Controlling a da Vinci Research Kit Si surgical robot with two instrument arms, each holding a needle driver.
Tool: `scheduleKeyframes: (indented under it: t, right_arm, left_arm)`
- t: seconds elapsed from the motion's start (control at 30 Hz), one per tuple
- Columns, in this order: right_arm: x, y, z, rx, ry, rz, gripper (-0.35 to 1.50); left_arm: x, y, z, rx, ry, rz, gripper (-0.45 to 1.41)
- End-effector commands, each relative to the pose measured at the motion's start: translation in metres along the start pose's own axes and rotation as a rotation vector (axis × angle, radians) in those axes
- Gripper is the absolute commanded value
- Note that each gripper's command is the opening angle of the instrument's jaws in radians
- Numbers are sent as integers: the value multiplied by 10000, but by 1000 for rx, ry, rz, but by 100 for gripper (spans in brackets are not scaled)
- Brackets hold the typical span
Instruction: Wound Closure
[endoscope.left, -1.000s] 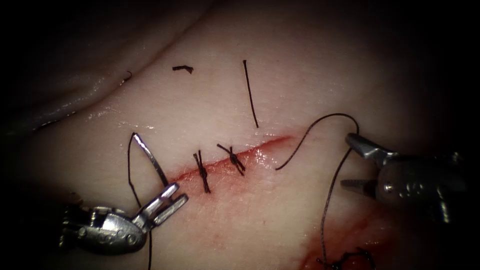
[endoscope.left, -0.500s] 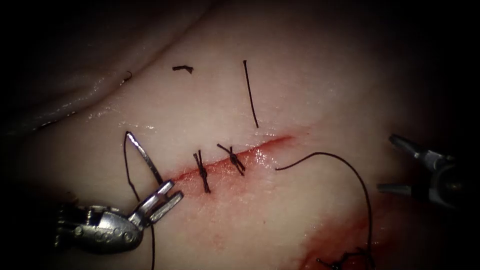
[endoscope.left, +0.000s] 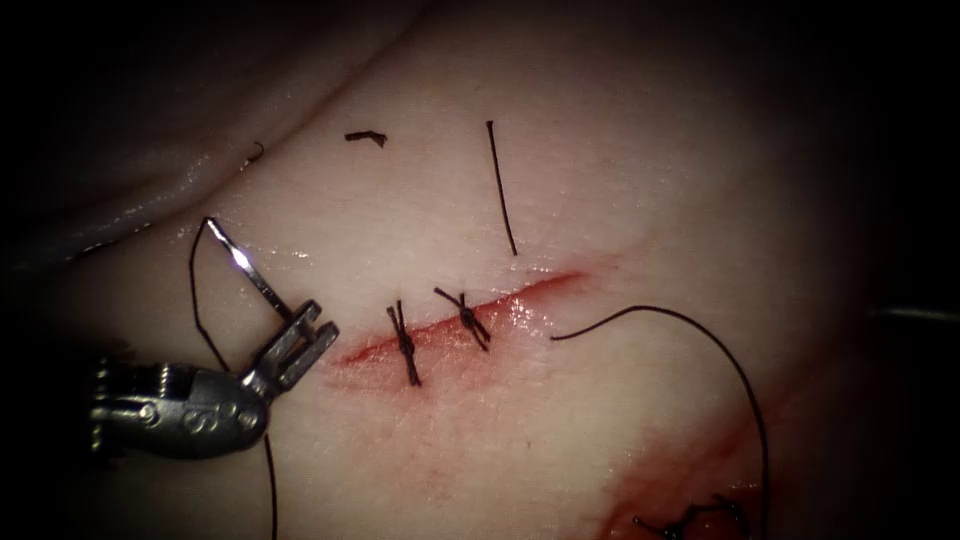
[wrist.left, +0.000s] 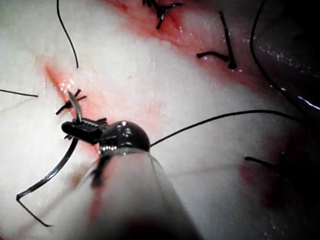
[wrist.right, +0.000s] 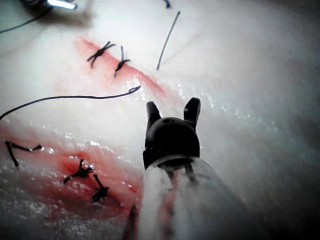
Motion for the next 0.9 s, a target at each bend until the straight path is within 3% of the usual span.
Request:
scheduleKeyframes:
  t: [0.03, 0.2, 0.53, 0.57, 0.63, 0.7, 0.8, 0.83, 0.9]
  right_arm:
    - [0, -6, 12, -10, 1, -45, 148]
    - [0, -13, 23, -50, -28, -190, 136]
    - [4, -13, 32, -64, -41, -201, 128]
    - [3, -14, 35, -64, -39, -201, 128]
    - [3, -16, 36, -60, -32, -201, 128]
    - [1, -18, 38, -59, -28, -202, 128]
    - [-1, -20, 43, -55, -26, -204, 128]
    - [-2, -20, 45, -53, -26, -204, 128]
    - [-2, -20, 47, -51, -22, -204, 133]
  left_arm:
    - [-3, 10, 9, -12, -11, 5, -45]
    - [-14, 12, 37, -95, -88, 5, -45]
    - [-25, 23, 57, -154, -112, -27, -45]
    - [-26, 21, 59, -152, -115, -51, 7]
    - [-26, 20, 60, -152, -116, -63, 5]
    - [-25, 20, 59, -155, -114, -70, -27]
    - [-24, 19, 60, -159, -113, -84, -15]
    - [-24, 18, 60, -159, -114, -85, 7]
    - [-24, 18, 60, -156, -117, -109, 96]
